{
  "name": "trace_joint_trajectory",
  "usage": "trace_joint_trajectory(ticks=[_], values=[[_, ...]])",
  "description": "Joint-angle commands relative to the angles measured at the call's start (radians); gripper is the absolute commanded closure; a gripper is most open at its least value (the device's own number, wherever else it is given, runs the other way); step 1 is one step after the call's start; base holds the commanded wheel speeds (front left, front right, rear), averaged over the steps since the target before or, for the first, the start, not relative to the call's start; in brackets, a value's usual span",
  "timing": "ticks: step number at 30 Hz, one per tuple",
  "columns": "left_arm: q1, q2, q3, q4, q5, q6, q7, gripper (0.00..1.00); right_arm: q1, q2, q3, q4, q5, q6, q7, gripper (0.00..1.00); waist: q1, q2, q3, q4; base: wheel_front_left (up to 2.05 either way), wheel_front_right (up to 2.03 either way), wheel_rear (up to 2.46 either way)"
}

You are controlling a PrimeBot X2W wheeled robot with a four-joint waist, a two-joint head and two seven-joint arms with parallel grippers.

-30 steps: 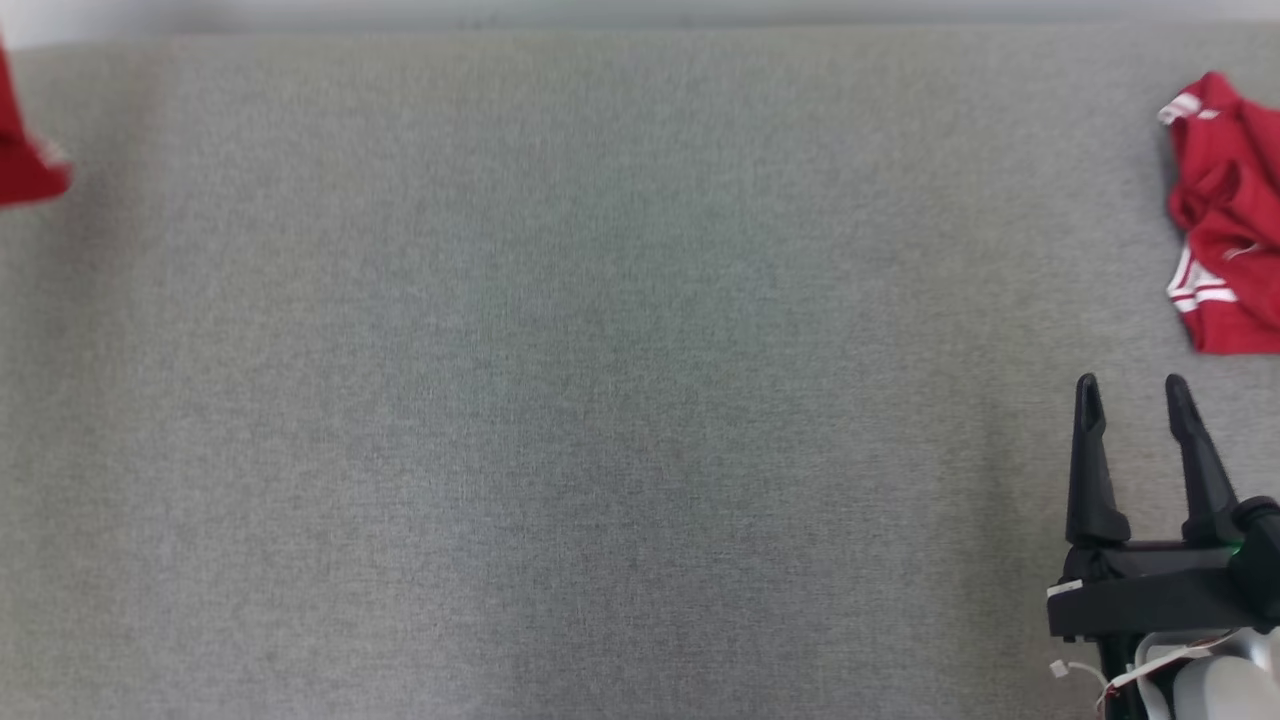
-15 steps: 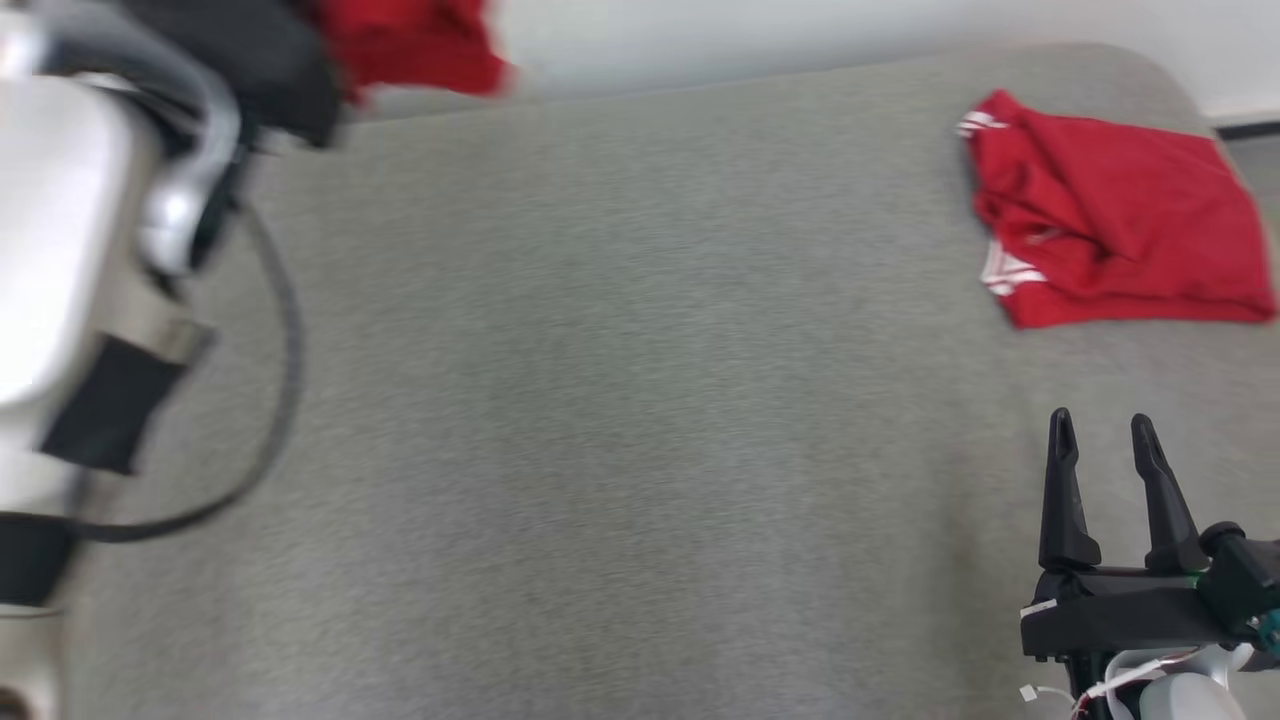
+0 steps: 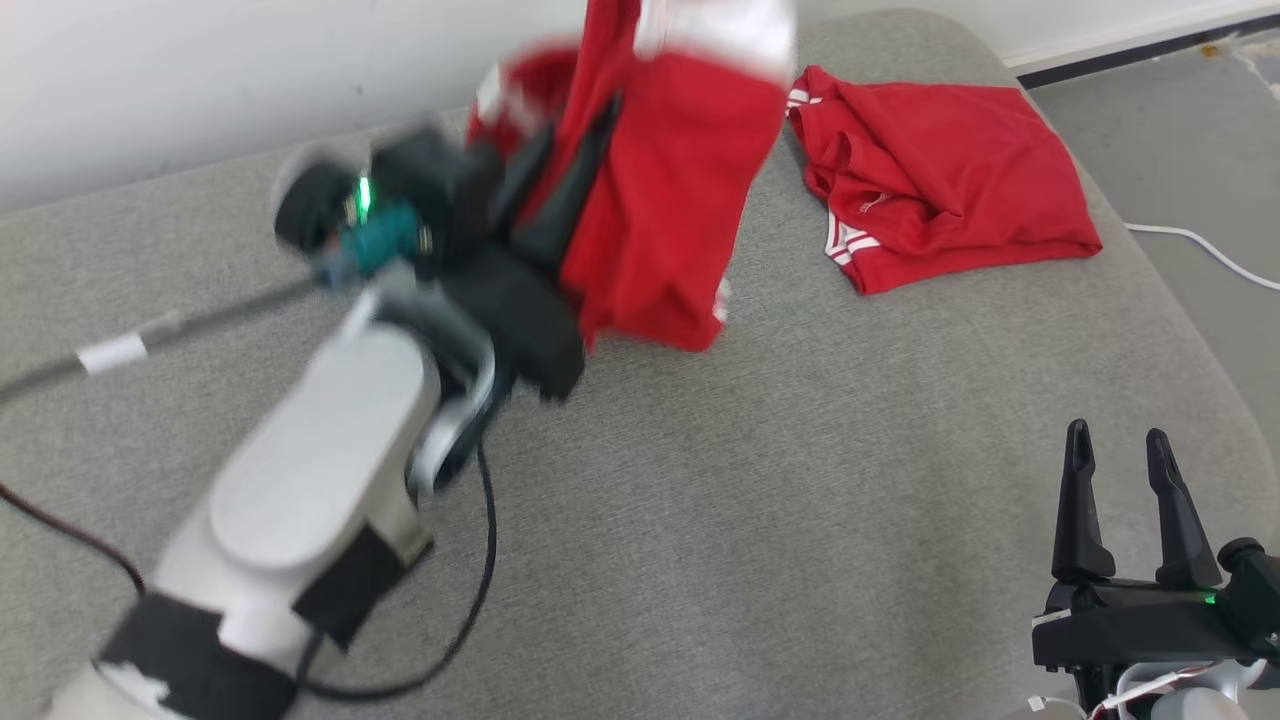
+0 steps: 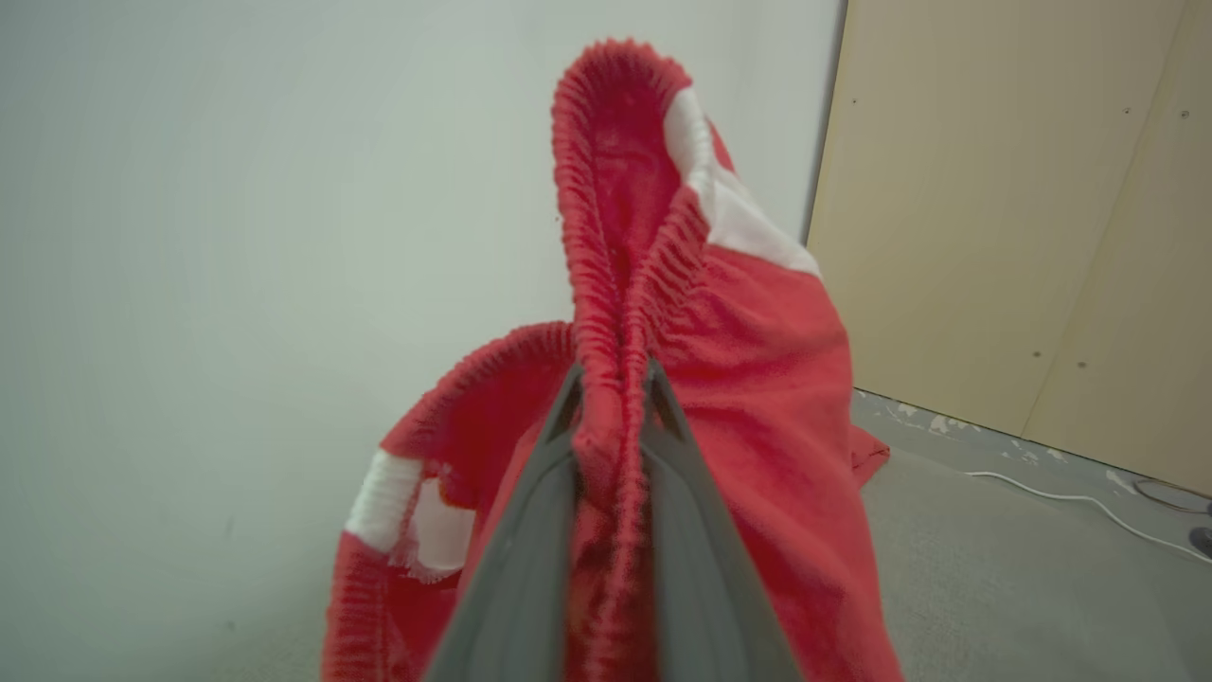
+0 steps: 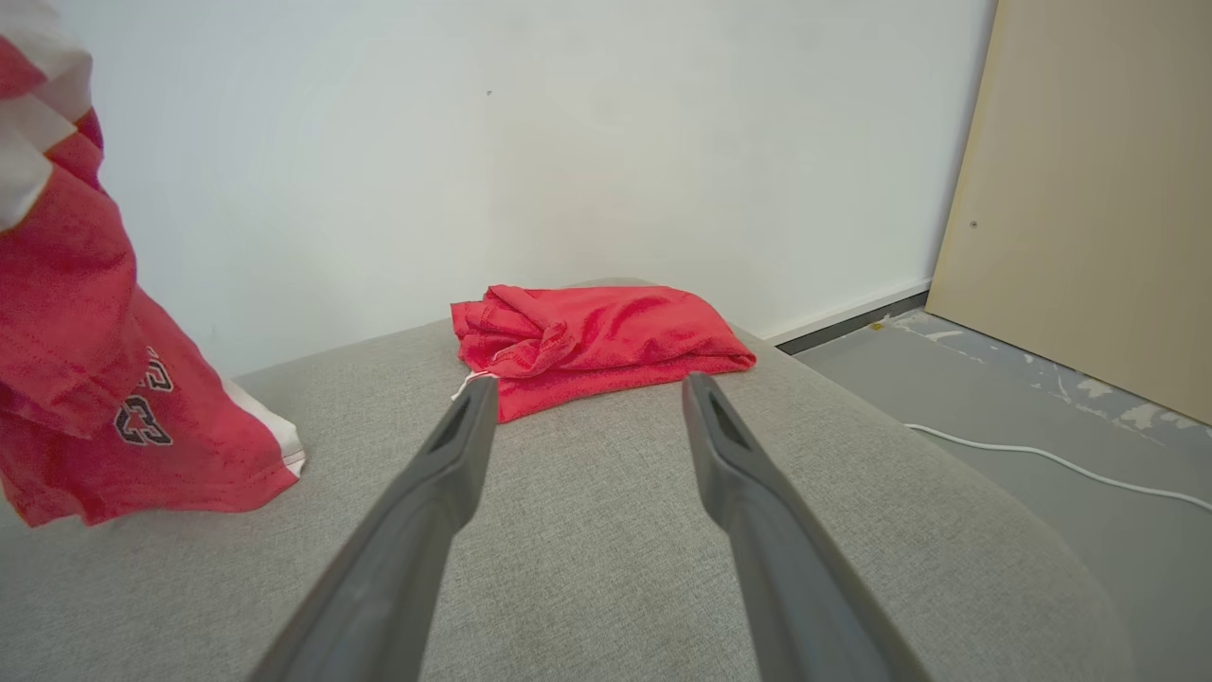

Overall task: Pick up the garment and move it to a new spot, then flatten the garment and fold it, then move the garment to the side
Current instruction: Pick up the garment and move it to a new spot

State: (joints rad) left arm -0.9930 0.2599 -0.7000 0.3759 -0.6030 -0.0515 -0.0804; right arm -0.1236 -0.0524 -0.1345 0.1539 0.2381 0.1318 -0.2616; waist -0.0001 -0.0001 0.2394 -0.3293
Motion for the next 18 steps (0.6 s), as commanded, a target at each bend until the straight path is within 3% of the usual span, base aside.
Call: trace_joint_trajectory(ticks=[1, 14, 16, 18], values=[[0.054, 0.007, -0.002, 0.015, -0.007, 0.01, -0.023, 1.0, 0.002, 0.003, 0.002, 0.0, 0.006, -0.003, -0.004, 0.0, 0.0001, 0.0001, 0.006, 0.014, 0.0, 0.0, 0.0], [0.38, 0.098, 0.006, 0.156, -0.046, 0.024, -0.158, 1.0, -0.008, 0.002, 0.028, 0.009, -0.03, -0.003, -0.004, 0.0, 0.0001, 0.0001, -0.018, 0.106, 0.0, 0.0, 0.0], [0.424, 0.104, 0.015, 0.17, -0.045, 0.019, -0.173, 0.0, -0.005, 0.002, 0.033, 0.015, -0.036, -0.003, -0.004, 0.0, 0.0001, 0.0001, -0.032, 0.127, 0.0, 0.0, 0.0], [0.447, 0.098, 0.028, 0.169, -0.049, 0.02, -0.179, 0.0, -0.001, 0.002, 0.038, 0.018, -0.04, -0.003, -0.004, 0.0, 0.0001, 0.0001, -0.042, 0.14, 0.0, 0.0, 0.0]])
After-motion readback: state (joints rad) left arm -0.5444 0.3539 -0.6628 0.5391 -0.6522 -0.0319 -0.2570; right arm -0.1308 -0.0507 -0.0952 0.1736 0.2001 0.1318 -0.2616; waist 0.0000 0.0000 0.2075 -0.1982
